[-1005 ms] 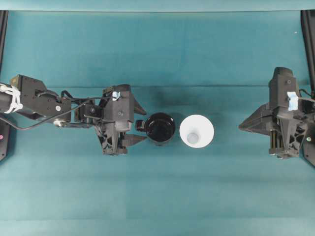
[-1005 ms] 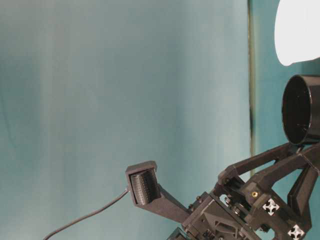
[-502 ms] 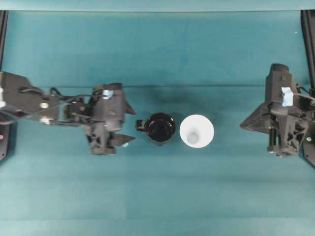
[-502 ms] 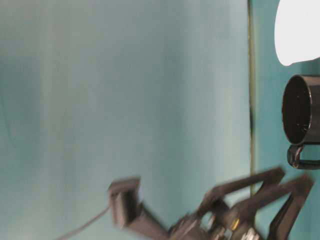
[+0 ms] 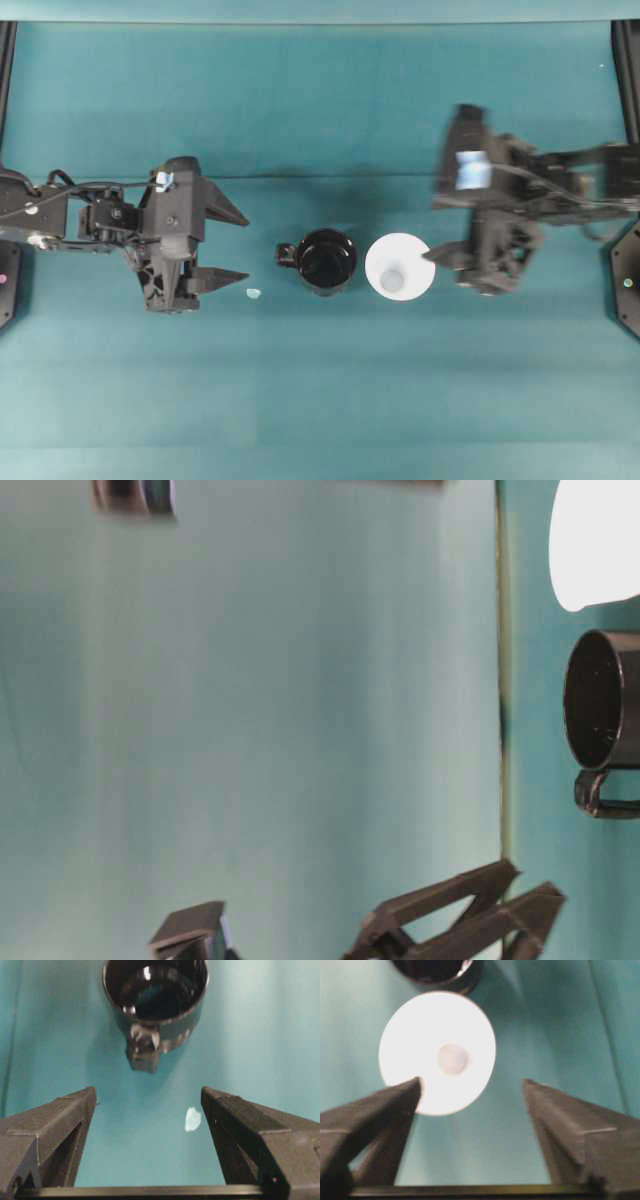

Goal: Put a paper cup into the cup holder on your left arm.
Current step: 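Move the right gripper over the white paper cup and grasp its rim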

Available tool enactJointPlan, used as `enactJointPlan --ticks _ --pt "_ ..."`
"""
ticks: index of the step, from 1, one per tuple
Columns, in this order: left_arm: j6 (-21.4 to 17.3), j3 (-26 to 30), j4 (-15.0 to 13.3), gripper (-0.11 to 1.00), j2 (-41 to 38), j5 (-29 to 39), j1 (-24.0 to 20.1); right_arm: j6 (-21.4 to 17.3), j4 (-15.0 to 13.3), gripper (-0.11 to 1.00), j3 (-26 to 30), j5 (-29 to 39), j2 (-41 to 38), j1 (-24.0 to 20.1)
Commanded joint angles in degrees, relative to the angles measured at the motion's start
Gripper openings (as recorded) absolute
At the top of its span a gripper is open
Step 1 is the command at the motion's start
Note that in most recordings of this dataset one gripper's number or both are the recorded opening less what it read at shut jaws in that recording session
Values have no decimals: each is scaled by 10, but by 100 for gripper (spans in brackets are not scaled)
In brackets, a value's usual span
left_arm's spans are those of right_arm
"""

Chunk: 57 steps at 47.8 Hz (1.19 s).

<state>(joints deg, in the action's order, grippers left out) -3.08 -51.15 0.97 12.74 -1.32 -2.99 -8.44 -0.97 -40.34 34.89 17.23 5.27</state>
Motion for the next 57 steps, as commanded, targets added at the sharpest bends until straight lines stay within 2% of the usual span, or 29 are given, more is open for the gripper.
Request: enactJointPlan --ticks 1,7,16,33,45,57 --pt "-1 2 2 89 10 -1 2 2 -12 94 43 15 -25 1" --pt "-1 1 1 89 11 16 4 2 -17 91 69 25 -47 2" --pt "-1 0 2 89 11 33 10 -1 -17 91 70 29 -54 3" --pt "0 0 2 89 11 32 11 -5 -16 91 60 19 -112 3" --pt "0 -1 2 88 11 32 11 -6 -16 90 49 -15 -150 14" --pt "0 0 2 88 11 32 11 -9 -13 88 36 -23 -154 20"
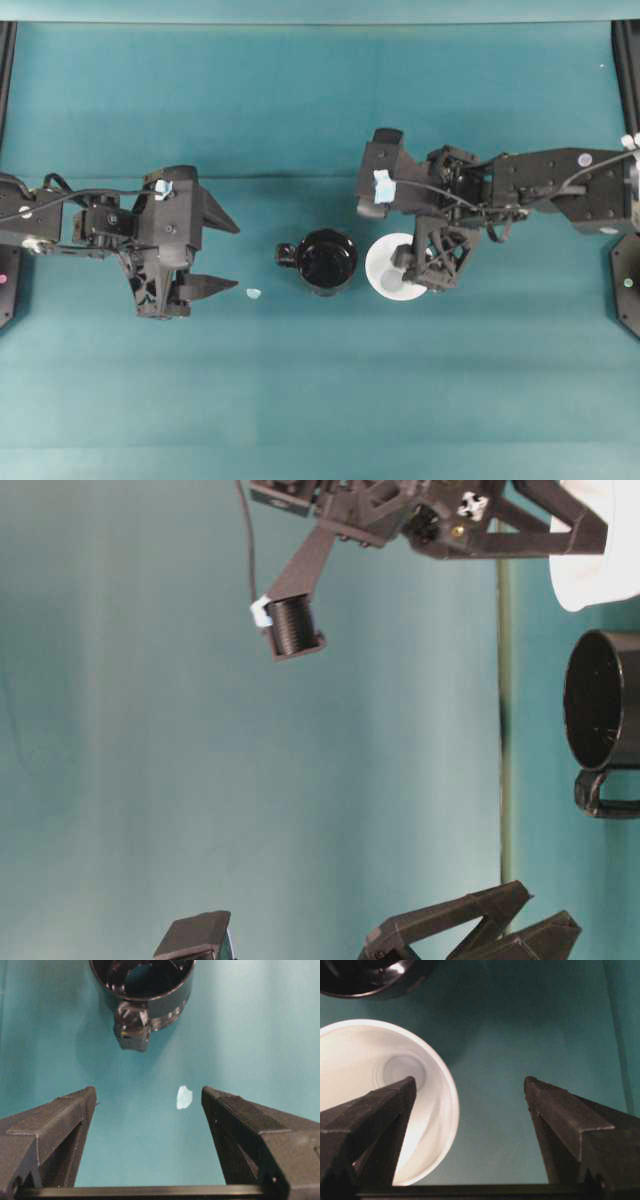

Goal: Put a paper cup into the cup holder on your left arm.
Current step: 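Move the right gripper over the white paper cup and grasp its rim, then lift the paper cup with the right gripper and carry it left over the mug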

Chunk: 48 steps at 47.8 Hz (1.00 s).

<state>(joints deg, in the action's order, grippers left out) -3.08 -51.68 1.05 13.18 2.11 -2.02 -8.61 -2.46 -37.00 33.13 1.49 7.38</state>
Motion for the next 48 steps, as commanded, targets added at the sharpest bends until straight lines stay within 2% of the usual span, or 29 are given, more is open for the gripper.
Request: enactJointPlan --ticks 1,16,21,24,32,36,41,48 --pt "0 5 1 88 6 -3 2 -8 2 88 3 -6 4 -1" --pt "0 5 1 88 6 -3 3 -13 4 71 4 -25 4 -1" --pt "0 5 1 88 6 -3 3 -11 11 61 3 -21 4 -4" --pt "0 5 1 88 6 -3 3 -11 18 53 3 -16 4 -6" --pt "1 7 1 88 5 -3 3 -9 33 16 2 -8 4 -11" --pt "1 7 1 88 5 -3 3 -9 34 4 2 -7 4 -11" --pt "1 8 1 88 4 -3 3 -9 38 -2 2 -6 5 -11" --pt "1 9 1 88 4 -3 2 -10 44 -2 1 -5 6 -11"
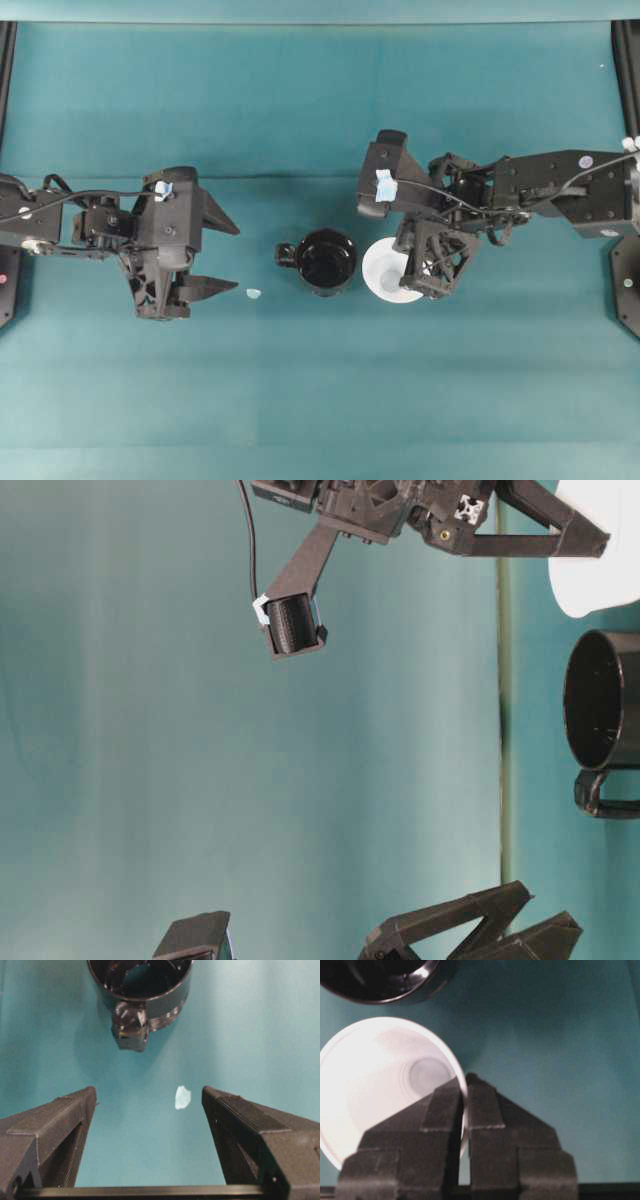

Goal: Put a paper cup into the cup holder on your left arm.
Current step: 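Lift the paper cup with the right gripper and carry it left over the mug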

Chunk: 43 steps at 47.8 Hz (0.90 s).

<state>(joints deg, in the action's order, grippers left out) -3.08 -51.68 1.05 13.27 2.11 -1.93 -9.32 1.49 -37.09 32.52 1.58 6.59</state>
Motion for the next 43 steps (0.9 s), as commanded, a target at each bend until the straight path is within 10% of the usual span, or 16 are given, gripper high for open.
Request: enactJointPlan --ticks 1,43 --pt "1 9 1 88 4 -3 1 -3 6 -2 3 2 5 -3" --pt "18 10 0 88 4 -6 2 -26 44 -2 67 151 117 22"
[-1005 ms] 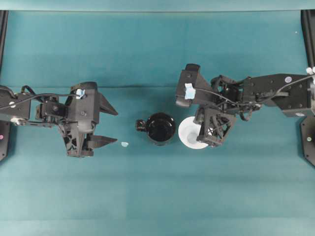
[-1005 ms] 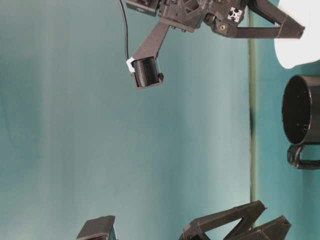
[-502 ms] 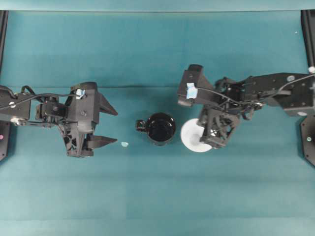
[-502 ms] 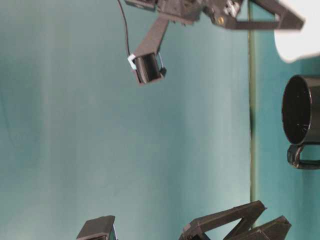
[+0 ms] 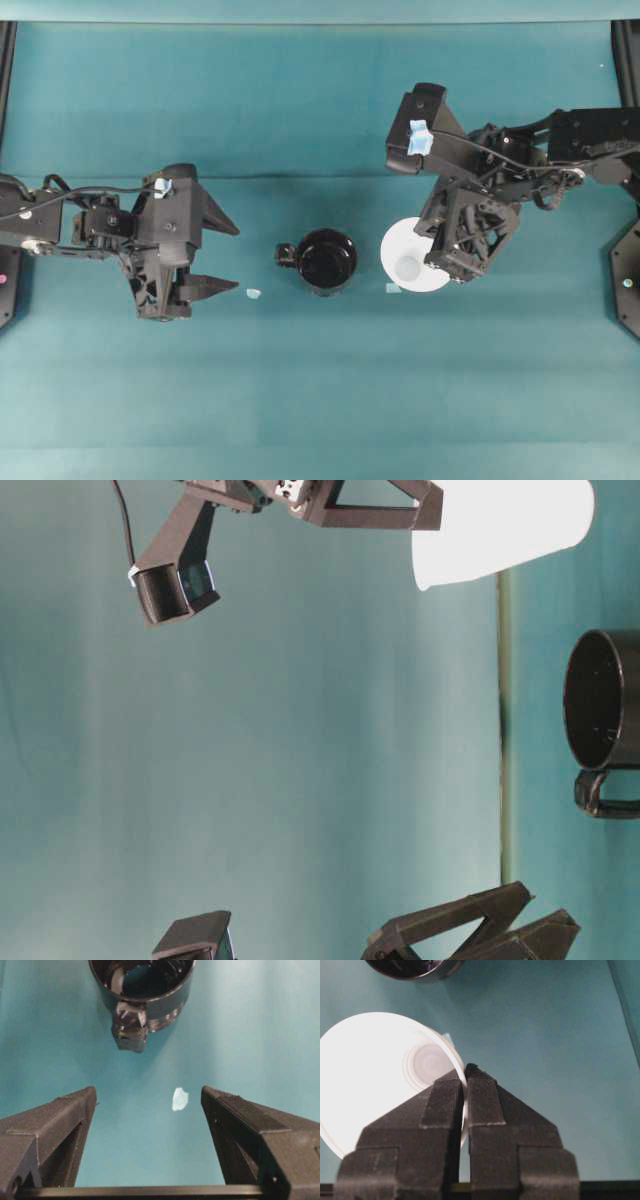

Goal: Put a paper cup into the cup holder on your left arm.
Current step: 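Lift the paper cup with the right gripper and carry it left over the mug, then lower the paper cup into the black mug with the right gripper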

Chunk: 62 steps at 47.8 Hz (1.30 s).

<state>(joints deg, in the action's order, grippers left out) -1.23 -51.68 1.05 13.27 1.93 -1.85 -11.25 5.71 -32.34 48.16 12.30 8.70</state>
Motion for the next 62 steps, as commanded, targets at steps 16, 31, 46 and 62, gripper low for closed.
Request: enactJointPlan --ticks 16,31,46,62 --pt "-1 10 0 88 3 -4 1 -7 -1 -2 95 -19 -40 0" --pt "-1 10 1 88 3 -4 1 -5 -14 -2 158 -16 -99 3" --pt "-1 10 1 88 2 -4 1 -5 -14 -2 166 -18 -138 0" --pt "1 10 0 88 2 -4 1 -5 -14 -2 158 -35 -151 0"
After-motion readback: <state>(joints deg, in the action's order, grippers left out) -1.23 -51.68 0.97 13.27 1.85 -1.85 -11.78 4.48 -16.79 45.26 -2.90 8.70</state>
